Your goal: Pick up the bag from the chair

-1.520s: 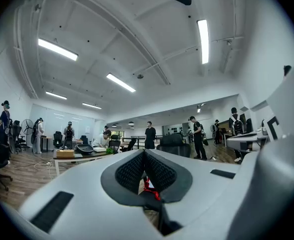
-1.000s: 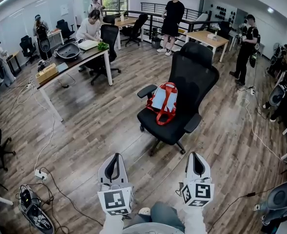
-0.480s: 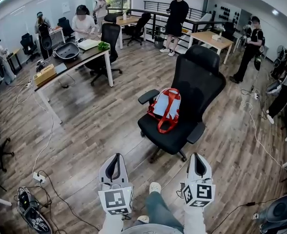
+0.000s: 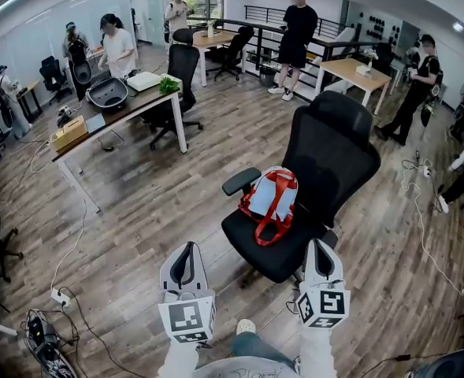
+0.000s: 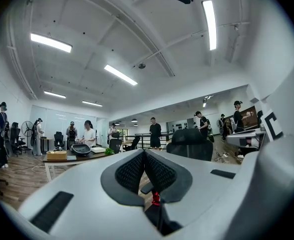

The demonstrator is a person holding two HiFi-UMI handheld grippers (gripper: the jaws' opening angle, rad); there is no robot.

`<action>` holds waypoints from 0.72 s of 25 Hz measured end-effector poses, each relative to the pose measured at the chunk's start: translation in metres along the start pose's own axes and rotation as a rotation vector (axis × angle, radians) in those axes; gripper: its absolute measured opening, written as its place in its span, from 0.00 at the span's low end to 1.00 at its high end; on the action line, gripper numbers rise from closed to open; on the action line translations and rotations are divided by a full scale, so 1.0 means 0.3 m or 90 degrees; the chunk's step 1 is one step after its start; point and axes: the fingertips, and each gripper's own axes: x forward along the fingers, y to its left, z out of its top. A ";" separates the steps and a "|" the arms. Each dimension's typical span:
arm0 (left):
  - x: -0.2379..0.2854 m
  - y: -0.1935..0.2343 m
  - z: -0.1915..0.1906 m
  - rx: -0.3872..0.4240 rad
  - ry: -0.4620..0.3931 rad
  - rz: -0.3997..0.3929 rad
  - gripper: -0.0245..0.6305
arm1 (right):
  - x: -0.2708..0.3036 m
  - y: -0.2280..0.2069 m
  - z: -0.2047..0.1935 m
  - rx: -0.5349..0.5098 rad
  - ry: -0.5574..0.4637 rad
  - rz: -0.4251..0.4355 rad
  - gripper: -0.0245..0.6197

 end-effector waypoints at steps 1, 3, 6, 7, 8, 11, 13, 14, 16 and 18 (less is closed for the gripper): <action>0.041 -0.004 0.010 0.002 -0.003 0.003 0.05 | 0.044 -0.017 0.004 -0.001 -0.002 0.004 0.05; 0.115 -0.007 0.016 0.005 -0.004 0.009 0.05 | 0.121 -0.045 0.005 -0.005 -0.002 0.008 0.05; 0.209 -0.017 -0.013 -0.002 0.010 0.013 0.05 | 0.208 -0.085 -0.018 -0.006 0.008 0.008 0.06; 0.236 -0.022 -0.026 -0.005 0.017 0.013 0.05 | 0.232 -0.097 -0.031 -0.003 0.013 0.008 0.06; 0.262 -0.026 -0.039 -0.007 0.022 0.012 0.05 | 0.254 -0.108 -0.045 0.000 0.018 0.008 0.06; 0.344 -0.034 -0.069 -0.004 0.034 0.007 0.05 | 0.320 -0.134 -0.089 0.005 0.030 0.006 0.06; 0.412 -0.034 -0.089 -0.004 0.039 0.003 0.05 | 0.373 -0.152 -0.121 0.012 0.038 0.003 0.06; 0.450 -0.033 -0.097 -0.005 0.041 0.000 0.05 | 0.402 -0.161 -0.135 0.015 0.042 0.001 0.06; 0.535 -0.029 -0.106 -0.008 0.043 -0.009 0.05 | 0.464 -0.179 -0.157 0.016 0.047 -0.003 0.11; 0.633 -0.019 -0.125 -0.011 0.044 -0.018 0.05 | 0.537 -0.197 -0.176 0.014 0.049 -0.012 0.11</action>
